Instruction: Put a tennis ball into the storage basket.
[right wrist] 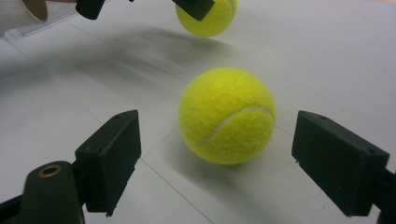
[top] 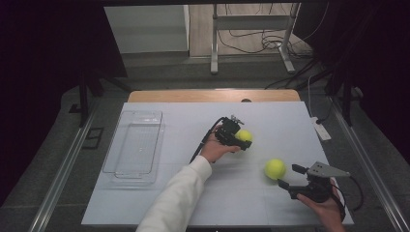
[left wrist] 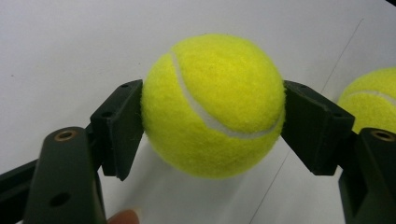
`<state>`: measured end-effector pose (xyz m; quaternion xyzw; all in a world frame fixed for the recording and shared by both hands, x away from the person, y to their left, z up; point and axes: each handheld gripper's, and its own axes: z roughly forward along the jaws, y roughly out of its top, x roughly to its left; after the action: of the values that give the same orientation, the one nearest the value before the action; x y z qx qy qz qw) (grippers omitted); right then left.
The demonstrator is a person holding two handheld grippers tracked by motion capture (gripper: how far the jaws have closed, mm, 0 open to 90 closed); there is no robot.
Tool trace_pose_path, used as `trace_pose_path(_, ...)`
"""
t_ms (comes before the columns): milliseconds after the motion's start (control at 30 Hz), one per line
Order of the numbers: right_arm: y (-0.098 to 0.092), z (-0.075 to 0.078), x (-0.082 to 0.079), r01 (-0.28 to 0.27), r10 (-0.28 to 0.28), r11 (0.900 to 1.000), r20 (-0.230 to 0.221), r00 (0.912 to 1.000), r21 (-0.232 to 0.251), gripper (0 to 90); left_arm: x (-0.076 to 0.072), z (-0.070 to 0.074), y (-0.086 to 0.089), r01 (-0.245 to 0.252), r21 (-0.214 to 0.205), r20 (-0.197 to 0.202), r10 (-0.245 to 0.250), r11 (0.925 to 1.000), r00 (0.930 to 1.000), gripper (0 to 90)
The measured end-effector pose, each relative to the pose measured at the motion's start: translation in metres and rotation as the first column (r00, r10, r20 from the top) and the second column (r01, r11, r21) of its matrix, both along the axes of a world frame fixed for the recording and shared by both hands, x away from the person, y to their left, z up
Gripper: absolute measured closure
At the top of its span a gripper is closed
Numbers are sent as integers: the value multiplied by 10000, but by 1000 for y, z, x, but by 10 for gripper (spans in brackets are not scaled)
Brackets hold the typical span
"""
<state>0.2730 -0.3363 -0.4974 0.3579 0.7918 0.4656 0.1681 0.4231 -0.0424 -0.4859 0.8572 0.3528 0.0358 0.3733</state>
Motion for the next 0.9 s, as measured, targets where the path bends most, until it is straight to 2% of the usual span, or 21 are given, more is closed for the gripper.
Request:
trace_pose_path(600, 1, 0, 0, -4, 5, 10000, 30, 10000, -78, 162, -15, 20, 17, 109, -296, 444, -96, 9995, 9990, 271)
trace_pose_path(900, 2, 0, 0, -10, 11, 10000, 35, 10000, -75, 161, -22, 24, 25, 62, -423, 560, -38, 9991, 9984, 271)
